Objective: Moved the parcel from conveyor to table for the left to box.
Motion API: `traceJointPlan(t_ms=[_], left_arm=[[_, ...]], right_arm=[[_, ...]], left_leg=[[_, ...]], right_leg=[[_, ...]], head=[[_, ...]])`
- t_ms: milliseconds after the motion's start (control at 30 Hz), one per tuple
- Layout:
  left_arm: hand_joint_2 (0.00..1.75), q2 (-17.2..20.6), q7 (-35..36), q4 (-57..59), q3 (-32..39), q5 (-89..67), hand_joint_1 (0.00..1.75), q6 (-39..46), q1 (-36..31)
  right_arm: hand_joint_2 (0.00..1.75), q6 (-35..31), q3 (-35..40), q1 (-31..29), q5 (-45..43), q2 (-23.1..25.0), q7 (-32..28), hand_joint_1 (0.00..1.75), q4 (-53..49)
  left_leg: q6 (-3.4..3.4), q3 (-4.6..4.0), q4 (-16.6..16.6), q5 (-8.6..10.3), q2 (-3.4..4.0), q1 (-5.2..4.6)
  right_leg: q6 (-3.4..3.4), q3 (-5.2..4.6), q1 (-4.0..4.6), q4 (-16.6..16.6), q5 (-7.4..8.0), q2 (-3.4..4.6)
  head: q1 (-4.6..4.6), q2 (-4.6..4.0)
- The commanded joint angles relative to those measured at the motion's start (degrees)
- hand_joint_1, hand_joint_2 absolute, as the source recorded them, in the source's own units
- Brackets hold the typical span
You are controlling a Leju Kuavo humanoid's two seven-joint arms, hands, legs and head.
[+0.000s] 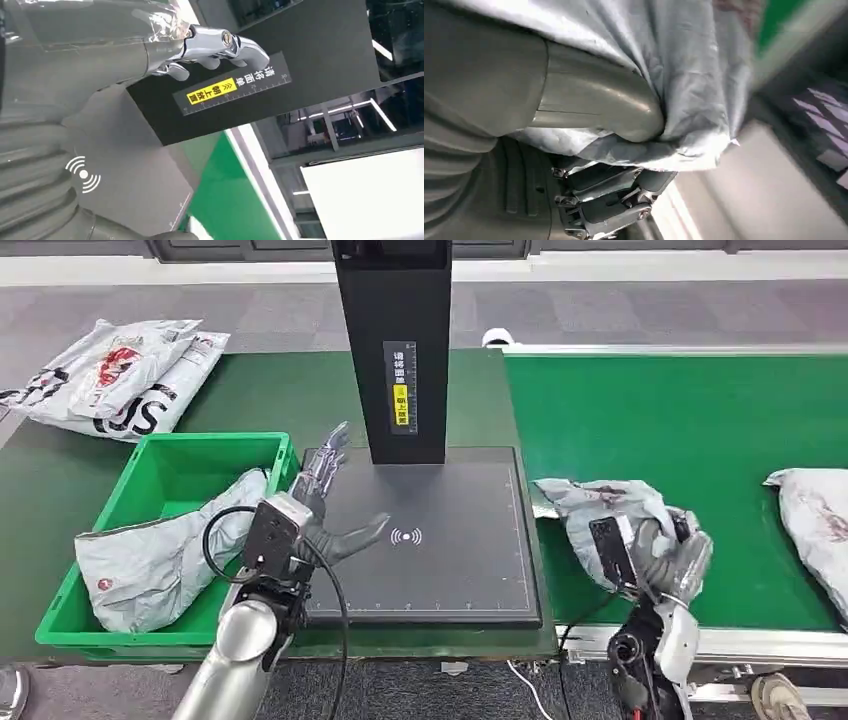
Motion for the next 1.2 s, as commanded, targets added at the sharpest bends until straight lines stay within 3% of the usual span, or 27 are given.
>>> traceJointPlan(t_ms=[33, 167, 400, 700, 800, 933, 967, 1000, 1067, 1200], left_arm=[[1.75, 0.4, -2.1, 6.2, -2.2, 1.3, 0.00, 0.7, -4.2], [1.75, 0.9, -3.4, 7.6, -3.0, 2.2, 0.00, 1.0, -5.0], [1.75, 0.8, -4.2, 8.9, -5.3, 4.0, 0.00, 1.2, -7.6], [1.75, 1.3, -4.2, 9.2, -6.3, 4.8, 0.00, 1.5, -8.0], [1.75, 1.4, -4.0, 10.2, -7.7, 5.9, 0.00, 1.6, -9.9], [1.75, 1.2, -2.9, 9.8, -8.1, 6.2, 0.00, 2.3, -10.5], [1.75, 1.3, -2.6, 9.6, -8.1, 6.3, 0.00, 2.4, -10.5], [1.75, 1.4, -2.6, 9.4, -8.0, 6.3, 0.00, 2.5, -10.4], [1.75, 1.6, -2.3, 9.2, -8.0, 6.3, 0.00, 2.5, -10.1], [1.75, 1.9, -2.2, 8.7, -7.8, 6.3, 0.00, 2.5, -9.5]], right_arm=[[1.75, -0.4, 14.7, -2.7, -7.5, 1.8, -8.8, 1.75, -19.7], [1.75, -0.2, 22.0, -5.5, -9.2, -0.3, -9.0, 1.75, -15.2], [1.75, 6.2, 32.4, -15.7, -9.7, 0.0, -5.0, 1.75, 8.2], [1.75, 7.0, 33.9, -16.0, -12.4, 0.0, -5.0, 1.75, 10.6], [1.75, 13.1, 36.4, -17.7, -12.8, 1.4, -1.3, 1.75, 18.6], [1.75, 13.2, 38.0, -19.5, -11.3, 2.8, 1.3, 1.75, 26.4], [1.75, 12.9, 38.0, -19.7, -11.1, 2.9, 1.5, 0.35, 27.1], [1.75, 12.8, 37.9, -19.6, -11.2, 2.8, 1.5, 0.00, 27.2], [1.75, 15.1, 37.7, -19.4, -10.9, 2.1, 3.7, 0.00, 26.6], [1.75, 18.3, 34.7, -17.2, -16.0, 0.3, 2.3, 0.00, 22.3]], left_leg=[[0.01, 0.01, 0.1, -0.07, 0.25, -0.02], [0.01, 0.09, 0.0, 0.00, 0.19, 0.00], [-0.01, 0.14, -0.1, 0.06, 0.33, 0.08], [0.03, 0.08, -0.1, 0.12, -0.01, 0.04], [0.02, -0.04, 0.0, 0.15, -0.06, 0.04], [0.00, 0.01, -0.1, 0.15, 0.00, 0.05], [0.00, 0.04, -0.1, 0.17, 0.00, 0.09], [0.01, -0.04, 0.0, 0.15, -0.01, 0.05], [0.01, -0.01, -0.1, 0.16, -0.01, 0.07], [0.02, 0.03, -0.1, 0.16, -0.10, 0.05]], right_leg=[[-0.04, -0.08, -0.01, 0.1, -0.02, 0.16], [-0.02, 0.03, 0.04, 0.0, 0.04, 0.11], [-0.03, 0.08, 0.08, -0.1, 0.16, 0.24], [-0.03, 0.10, 0.06, -0.1, 0.10, -0.01], [-0.04, 0.00, 0.05, -0.1, 0.11, -0.04], [-0.05, 0.04, 0.07, -0.1, 0.14, -0.01], [-0.06, 0.08, 0.10, -0.1, 0.17, -0.02], [-0.05, -0.01, 0.06, -0.1, 0.13, -0.01], [-0.05, 0.03, 0.09, -0.1, 0.14, -0.03], [-0.04, 0.10, 0.08, -0.1, 0.11, -0.12]], head=[[0.00, 0.00], [0.00, 0.00], [0.00, 0.00], [0.00, -0.02], [0.00, 0.00], [0.00, 0.00], [-0.02, 0.00], [0.00, 0.00], [-0.02, 0.00], [0.00, 0.00]])
